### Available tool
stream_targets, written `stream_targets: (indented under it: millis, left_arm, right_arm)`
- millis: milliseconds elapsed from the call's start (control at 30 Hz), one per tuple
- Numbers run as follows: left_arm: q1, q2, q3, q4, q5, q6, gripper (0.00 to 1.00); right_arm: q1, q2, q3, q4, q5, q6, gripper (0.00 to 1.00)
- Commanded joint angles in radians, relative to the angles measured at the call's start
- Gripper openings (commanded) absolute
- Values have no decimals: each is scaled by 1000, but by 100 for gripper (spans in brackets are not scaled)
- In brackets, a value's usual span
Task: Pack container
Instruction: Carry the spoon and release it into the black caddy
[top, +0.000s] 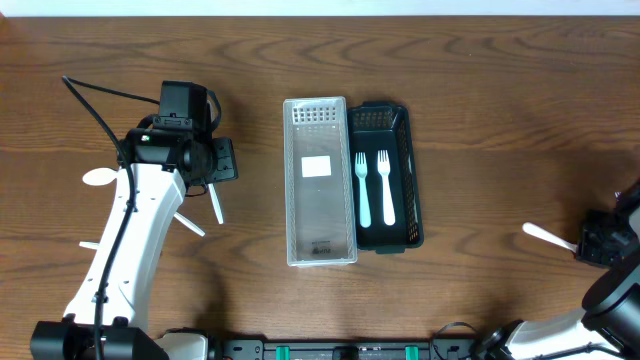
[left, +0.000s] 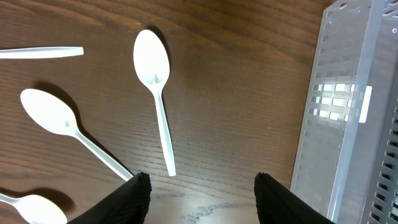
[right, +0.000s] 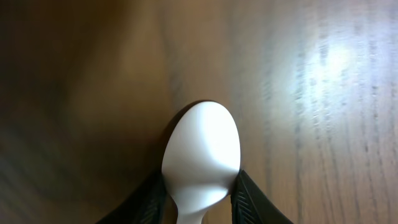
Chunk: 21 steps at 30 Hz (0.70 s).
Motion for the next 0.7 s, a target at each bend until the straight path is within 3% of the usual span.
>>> stream_targets:
  millis: [0,200,400,667]
  left_arm:
    - [-2,2,20,-3,-12,6,56]
    - [-2,2,20,-3,-12,6,56]
    - [-2,2,20,-3,-11,6,56]
    - [-2,2,20,-3,-12,6,56]
  right_arm:
    - [63,-29,50,-24,32,-177,1]
    - [230,-131,206,-79,10,-497,1]
    - [489,-169,444,-202,-125,-800,1]
    - [844,-169,555,-227,-175,-981,1]
